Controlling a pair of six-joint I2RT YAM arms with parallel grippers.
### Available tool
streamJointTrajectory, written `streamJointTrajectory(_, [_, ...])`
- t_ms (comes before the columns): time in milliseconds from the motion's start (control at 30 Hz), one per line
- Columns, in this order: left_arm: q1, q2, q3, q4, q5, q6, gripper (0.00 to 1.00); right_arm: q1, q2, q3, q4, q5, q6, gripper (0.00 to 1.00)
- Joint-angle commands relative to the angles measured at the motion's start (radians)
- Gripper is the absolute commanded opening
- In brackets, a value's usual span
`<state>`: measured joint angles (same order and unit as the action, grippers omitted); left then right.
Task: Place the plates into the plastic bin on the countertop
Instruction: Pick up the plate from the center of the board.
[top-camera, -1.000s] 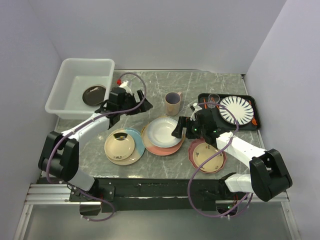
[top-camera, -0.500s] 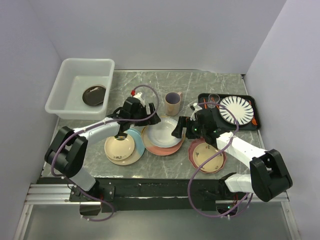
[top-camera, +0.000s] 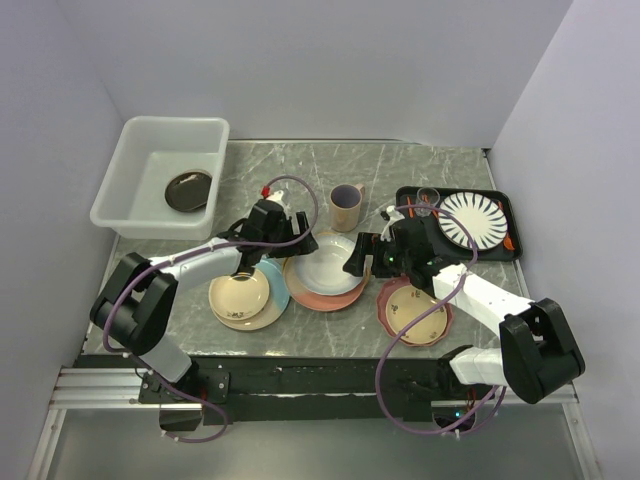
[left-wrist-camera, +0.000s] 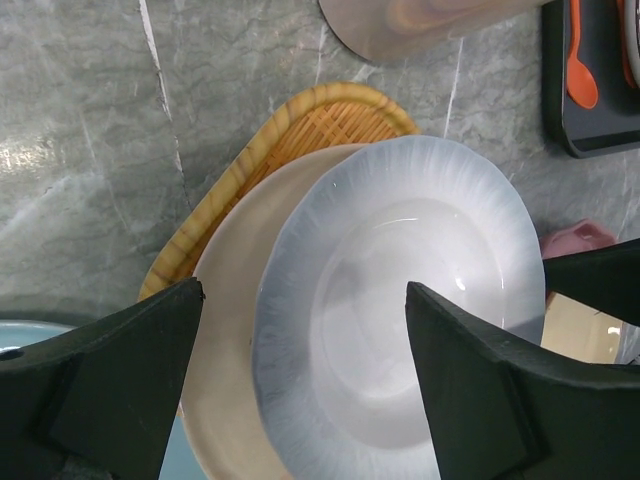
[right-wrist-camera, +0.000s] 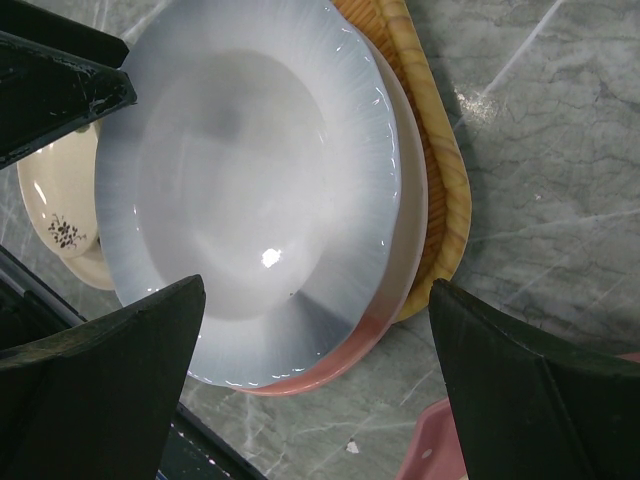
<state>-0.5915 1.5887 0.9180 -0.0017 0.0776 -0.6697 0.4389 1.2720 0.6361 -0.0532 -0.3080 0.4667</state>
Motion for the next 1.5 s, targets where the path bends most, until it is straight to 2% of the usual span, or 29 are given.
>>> streamJointTrajectory(0, [-0.005, 0.001, -0.021, 0.054, 0.044, -0.011, 0.86, 0.004, -0.026, 0.025, 0.027, -0.006, -0.003, 1.0])
streamJointTrajectory(300, [-0.005, 0.024, -0.047, 0.12, 0.131, -0.031, 0.81, 0.004, -0.029, 0.022, 0.029, -0.006, -0.003, 1.0])
streamJointTrajectory(467, [-0.005, 0.074, -0.061, 0.177, 0.197, -0.054, 0.72, 0.004, -0.037, 0.019, 0.029, -0.002, -0.005, 1.0])
streamJointTrajectory(567, [-0.005, 0.099, -0.064, 0.189, 0.209, -0.059, 0.62, 0.004, -0.042, 0.017, 0.029, -0.002, -0.002, 1.0])
streamJointTrajectory(667, [-0.005, 0.106, -0.068, 0.193, 0.208, -0.06, 0.46, 0.004, -0.043, 0.017, 0.03, 0.0, -0.002, 1.0])
streamJointTrajectory(700, [-0.005, 0.106, -0.068, 0.193, 0.205, -0.059, 0.36, 0.006, -0.043, 0.016, 0.029, 0.0, -0.002, 1.0])
streamJointTrajectory(767, [-0.005, 0.103, -0.07, 0.184, 0.191, -0.056, 0.26, 0.004, -0.042, 0.016, 0.032, -0.002, 0.0, 1.0])
streamJointTrajectory(800, [-0.007, 0.102, -0.068, 0.18, 0.183, -0.054, 0.15, 0.006, -0.04, 0.016, 0.03, -0.003, -0.002, 1.0])
streamJointTrajectory(867, [-0.005, 0.099, -0.07, 0.167, 0.165, -0.051, 0.01, 0.006, -0.04, 0.016, 0.03, -0.005, -0.002, 1.0])
streamJointTrajectory(1467, [-0.005, 0.079, -0.084, 0.166, 0.143, -0.054, 0.01, 0.004, -0.039, 0.014, 0.03, 0.003, -0.002, 1.0])
